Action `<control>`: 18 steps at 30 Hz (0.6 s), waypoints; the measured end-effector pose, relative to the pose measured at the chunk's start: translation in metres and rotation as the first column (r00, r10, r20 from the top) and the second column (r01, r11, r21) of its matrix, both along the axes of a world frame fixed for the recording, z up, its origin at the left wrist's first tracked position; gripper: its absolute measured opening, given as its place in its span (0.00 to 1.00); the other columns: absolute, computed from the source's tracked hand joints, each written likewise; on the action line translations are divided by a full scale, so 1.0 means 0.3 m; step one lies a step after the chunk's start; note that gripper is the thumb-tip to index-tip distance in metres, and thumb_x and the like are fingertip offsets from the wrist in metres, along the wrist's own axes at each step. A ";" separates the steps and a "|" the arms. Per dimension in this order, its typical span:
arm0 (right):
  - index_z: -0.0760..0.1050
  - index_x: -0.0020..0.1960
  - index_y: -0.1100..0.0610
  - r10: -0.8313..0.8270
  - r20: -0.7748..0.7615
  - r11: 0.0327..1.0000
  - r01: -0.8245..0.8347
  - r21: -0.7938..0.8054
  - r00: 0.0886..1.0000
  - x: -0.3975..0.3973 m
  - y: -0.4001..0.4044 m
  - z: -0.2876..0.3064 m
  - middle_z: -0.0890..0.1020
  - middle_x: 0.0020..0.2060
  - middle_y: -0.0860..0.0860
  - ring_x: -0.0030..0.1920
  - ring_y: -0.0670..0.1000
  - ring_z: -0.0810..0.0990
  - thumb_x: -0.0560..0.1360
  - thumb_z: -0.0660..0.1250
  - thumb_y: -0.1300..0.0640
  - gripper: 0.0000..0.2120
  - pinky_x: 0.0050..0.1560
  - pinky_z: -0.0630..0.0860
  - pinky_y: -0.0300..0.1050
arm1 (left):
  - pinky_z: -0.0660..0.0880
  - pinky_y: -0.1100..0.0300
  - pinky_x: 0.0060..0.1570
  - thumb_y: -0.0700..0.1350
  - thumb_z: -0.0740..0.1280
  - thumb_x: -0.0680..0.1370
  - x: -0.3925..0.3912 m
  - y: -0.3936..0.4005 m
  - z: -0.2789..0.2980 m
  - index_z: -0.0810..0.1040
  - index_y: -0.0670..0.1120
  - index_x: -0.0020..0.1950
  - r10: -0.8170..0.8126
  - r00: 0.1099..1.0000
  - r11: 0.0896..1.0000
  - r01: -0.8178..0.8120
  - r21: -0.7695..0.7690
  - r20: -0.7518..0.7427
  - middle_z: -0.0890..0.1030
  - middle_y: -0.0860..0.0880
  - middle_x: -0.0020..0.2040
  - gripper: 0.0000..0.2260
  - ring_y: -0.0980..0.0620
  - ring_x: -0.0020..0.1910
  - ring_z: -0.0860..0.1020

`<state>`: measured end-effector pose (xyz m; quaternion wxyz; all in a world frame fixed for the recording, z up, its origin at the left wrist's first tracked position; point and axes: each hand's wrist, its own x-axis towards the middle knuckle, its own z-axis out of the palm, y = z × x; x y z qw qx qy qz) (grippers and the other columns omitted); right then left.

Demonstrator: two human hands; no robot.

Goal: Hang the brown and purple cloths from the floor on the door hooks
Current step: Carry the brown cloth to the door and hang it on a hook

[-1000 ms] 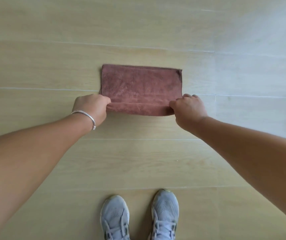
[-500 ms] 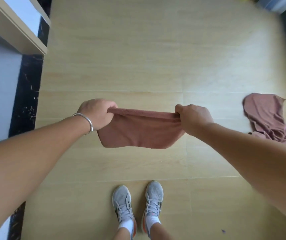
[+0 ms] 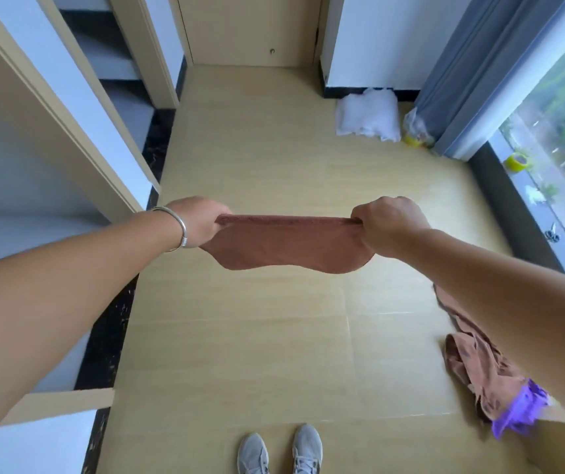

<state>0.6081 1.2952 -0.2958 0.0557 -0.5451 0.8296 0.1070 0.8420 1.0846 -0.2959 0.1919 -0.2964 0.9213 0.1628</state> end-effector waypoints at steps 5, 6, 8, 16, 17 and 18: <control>0.79 0.52 0.46 -0.057 -0.058 0.984 0.047 -0.170 0.997 -0.038 -0.051 0.386 0.73 0.37 0.49 0.40 0.55 0.73 0.73 0.56 0.61 0.16 0.37 0.66 0.44 | 0.72 0.54 0.42 0.51 0.53 0.83 -0.022 -0.038 0.388 0.76 0.45 0.44 -0.025 0.997 0.995 0.017 -0.103 -0.079 0.80 0.47 0.42 0.17 0.44 0.45 0.78; 0.79 0.52 0.46 -0.063 -0.061 0.977 0.049 -0.209 0.996 -0.042 -0.056 0.459 0.71 0.36 0.49 0.40 0.55 0.72 0.73 0.56 0.62 0.18 0.36 0.66 0.44 | 0.72 0.54 0.42 0.52 0.53 0.83 -0.023 -0.043 0.457 0.76 0.45 0.44 -0.032 0.996 0.990 0.019 -0.138 -0.089 0.80 0.47 0.42 0.17 0.44 0.45 0.78; 0.79 0.52 0.47 -0.061 -0.058 0.955 0.041 -0.292 0.996 -0.045 -0.058 0.591 0.71 0.36 0.48 0.40 0.55 0.71 0.71 0.56 0.65 0.19 0.37 0.67 0.44 | 0.72 0.54 0.41 0.52 0.52 0.83 -0.020 -0.049 0.588 0.77 0.45 0.47 -0.044 0.994 0.976 0.020 -0.216 -0.105 0.80 0.47 0.44 0.17 0.45 0.45 0.78; 0.77 0.44 0.50 -0.055 -0.046 0.884 0.028 -0.466 0.997 -0.031 -0.028 0.965 0.73 0.32 0.48 0.38 0.58 0.77 0.66 0.53 0.67 0.19 0.35 0.75 0.45 | 0.64 0.59 0.32 0.50 0.55 0.83 0.002 -0.036 1.009 0.73 0.52 0.38 -0.048 0.960 0.932 -0.055 -0.357 -0.275 0.78 0.51 0.39 0.16 0.51 0.39 0.75; 0.77 0.44 0.51 -0.050 -0.029 0.881 0.031 -0.472 0.998 -0.027 -0.023 1.002 0.74 0.33 0.49 0.38 0.58 0.77 0.66 0.52 0.67 0.19 0.37 0.77 0.46 | 0.63 0.59 0.32 0.49 0.55 0.83 0.005 -0.030 1.052 0.73 0.53 0.38 -0.045 0.956 0.929 -0.067 -0.365 -0.290 0.78 0.51 0.39 0.15 0.52 0.39 0.75; 0.76 0.44 0.50 -0.043 -0.021 0.880 0.028 -0.475 0.999 -0.024 -0.016 1.038 0.74 0.34 0.48 0.38 0.57 0.77 0.66 0.52 0.67 0.19 0.38 0.78 0.47 | 0.64 0.60 0.32 0.48 0.56 0.83 0.008 -0.024 1.093 0.74 0.53 0.39 -0.042 0.953 0.923 -0.078 -0.376 -0.301 0.78 0.52 0.40 0.14 0.53 0.39 0.75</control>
